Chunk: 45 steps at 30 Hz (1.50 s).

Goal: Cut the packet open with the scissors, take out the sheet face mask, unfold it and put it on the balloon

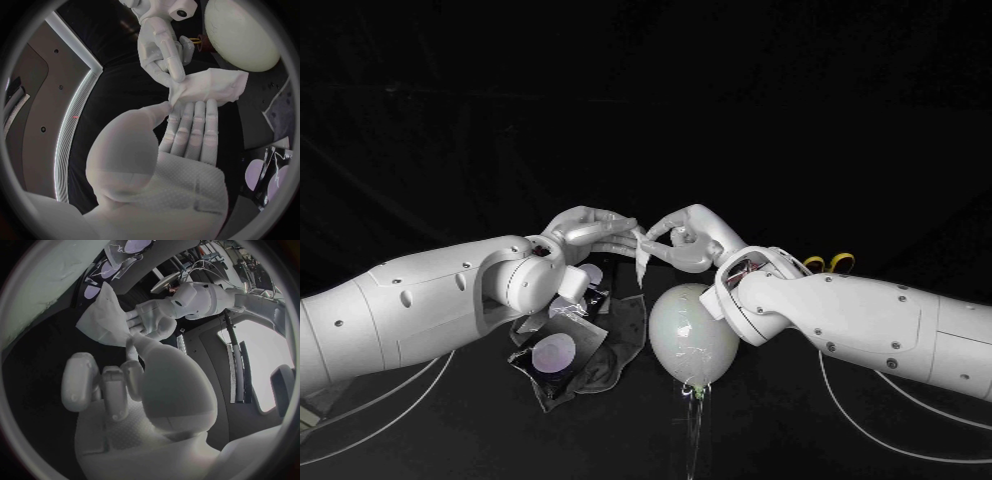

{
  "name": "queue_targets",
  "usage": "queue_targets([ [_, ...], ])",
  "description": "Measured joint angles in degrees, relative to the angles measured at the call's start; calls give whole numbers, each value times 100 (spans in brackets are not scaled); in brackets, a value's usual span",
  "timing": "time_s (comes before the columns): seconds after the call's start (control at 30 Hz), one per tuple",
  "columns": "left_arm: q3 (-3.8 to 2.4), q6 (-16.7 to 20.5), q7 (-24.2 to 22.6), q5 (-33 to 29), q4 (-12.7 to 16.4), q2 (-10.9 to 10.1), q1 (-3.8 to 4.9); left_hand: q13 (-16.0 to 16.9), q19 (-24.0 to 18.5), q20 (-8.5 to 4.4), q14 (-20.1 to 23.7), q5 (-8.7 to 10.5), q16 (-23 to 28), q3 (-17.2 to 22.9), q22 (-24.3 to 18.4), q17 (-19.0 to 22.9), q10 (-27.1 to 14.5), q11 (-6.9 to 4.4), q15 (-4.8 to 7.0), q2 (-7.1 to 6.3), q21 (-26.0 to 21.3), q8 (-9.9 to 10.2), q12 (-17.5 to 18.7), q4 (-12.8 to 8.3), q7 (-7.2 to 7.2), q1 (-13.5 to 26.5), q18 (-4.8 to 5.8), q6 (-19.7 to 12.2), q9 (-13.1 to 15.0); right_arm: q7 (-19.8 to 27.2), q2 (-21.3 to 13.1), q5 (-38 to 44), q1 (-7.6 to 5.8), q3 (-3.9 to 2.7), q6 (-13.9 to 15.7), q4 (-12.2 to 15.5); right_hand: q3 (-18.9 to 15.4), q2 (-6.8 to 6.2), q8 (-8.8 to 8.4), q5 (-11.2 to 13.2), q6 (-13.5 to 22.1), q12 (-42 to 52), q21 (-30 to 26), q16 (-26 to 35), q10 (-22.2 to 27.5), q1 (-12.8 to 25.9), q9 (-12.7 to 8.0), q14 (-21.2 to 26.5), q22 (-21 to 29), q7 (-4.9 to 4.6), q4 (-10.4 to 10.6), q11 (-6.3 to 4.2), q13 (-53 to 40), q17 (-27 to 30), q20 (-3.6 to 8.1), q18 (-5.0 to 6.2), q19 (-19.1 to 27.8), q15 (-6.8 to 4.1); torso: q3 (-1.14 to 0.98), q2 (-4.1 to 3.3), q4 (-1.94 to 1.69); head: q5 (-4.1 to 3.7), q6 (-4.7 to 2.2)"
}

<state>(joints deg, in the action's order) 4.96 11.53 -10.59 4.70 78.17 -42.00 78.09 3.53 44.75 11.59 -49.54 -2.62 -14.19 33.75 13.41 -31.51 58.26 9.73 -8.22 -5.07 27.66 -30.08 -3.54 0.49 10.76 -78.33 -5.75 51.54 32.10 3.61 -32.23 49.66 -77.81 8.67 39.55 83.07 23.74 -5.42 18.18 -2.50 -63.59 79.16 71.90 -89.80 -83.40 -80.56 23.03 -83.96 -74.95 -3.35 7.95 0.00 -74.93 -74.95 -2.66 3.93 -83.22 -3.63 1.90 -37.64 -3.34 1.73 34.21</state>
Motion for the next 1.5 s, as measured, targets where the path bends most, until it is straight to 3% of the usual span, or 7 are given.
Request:
queue_targets([
  [0.3,0,156,36,-2,-12,39,0,6,364,-34,-128,0,0,0,17,44,-20,-20,45,-16,94,-22,0,0,0,-16,-220,-18,11,148,-7,-16,2,0,141,114,96,22,136,-15,47,-25,-5,3,-15,-22,-1,-6,4,38,-13,-32,-10,5,29,-2,-28,-8,1,1,-1,9,2],
  [0.57,2,302,101,-1,-25,81,0,5,540,-49,-169,0,0,-35,34,94,-20,-20,86,-31,135,-28,0,-2,-1,-31,-223,-19,14,157,23,48,3,0,62,154,118,18,253,-17,280,-186,-240,6,-24,-18,174,-6,4,-30,-20,-41,-14,5,49,-5,20,-8,2,2,-2,18,-2],
  [0.63,2,323,115,-1,-25,88,-1,5,543,-51,-178,1,0,-45,34,100,-20,-20,93,-31,135,-28,0,7,-1,-31,-223,-19,19,138,47,68,3,-1,0,144,-1,-109,156,-53,475,-404,-515,18,-10,146,291,-7,3,-125,117,-27,-10,4,14,-5,158,-3,2,2,-3,19,-3],
  [0.77,2,365,136,-1,-30,100,-1,5,591,-46,-183,0,23,-56,21,120,-20,-20,91,-31,135,-28,0,6,-1,-31,-230,-20,22,79,116,120,3,-1,-219,111,-267,-291,-186,-36,978,-757,-927,28,247,492,124,-6,2,-382,383,228,23,3,-118,-4,346,222,2,2,-4,19,-6],
  [0.97,0,391,153,-26,-30,119,0,5,738,-22,-292,1,51,-56,-54,169,-53,-50,123,-16,90,-28,0,6,0,-46,-353,-44,26,-41,171,205,9,3,-584,68,-442,-346,-430,-36,1252,-949,-1259,93,419,547,20,-9,0,-552,558,401,3,0,-230,-5,499,327,3,0,-7,19,-9],
  [1.33,0,390,136,-206,-32,139,0,5,767,31,-373,28,223,-72,-310,347,-107,-4,84,3,-287,-28,0,22,0,-64,-355,-61,56,-206,206,396,34,12,-1021,60,-468,-346,-434,-36,1262,-955,-1302,107,429,547,15,4,1,-562,583,411,-4,0,-258,58,527,354,3,-2,-3,22,2],
  [1.5,-1,376,105,-310,-30,109,0,4,788,52,-434,28,250,-72,-367,389,-125,-21,93,3,-337,-28,0,22,18,-63,-355,-82,77,-222,82,450,39,14,-1025,149,-485,-222,-457,-36,1262,-956,-1255,116,429,423,9,4,3,-562,566,411,-4,1,-258,57,527,354,3,-3,-1,22,2],
])
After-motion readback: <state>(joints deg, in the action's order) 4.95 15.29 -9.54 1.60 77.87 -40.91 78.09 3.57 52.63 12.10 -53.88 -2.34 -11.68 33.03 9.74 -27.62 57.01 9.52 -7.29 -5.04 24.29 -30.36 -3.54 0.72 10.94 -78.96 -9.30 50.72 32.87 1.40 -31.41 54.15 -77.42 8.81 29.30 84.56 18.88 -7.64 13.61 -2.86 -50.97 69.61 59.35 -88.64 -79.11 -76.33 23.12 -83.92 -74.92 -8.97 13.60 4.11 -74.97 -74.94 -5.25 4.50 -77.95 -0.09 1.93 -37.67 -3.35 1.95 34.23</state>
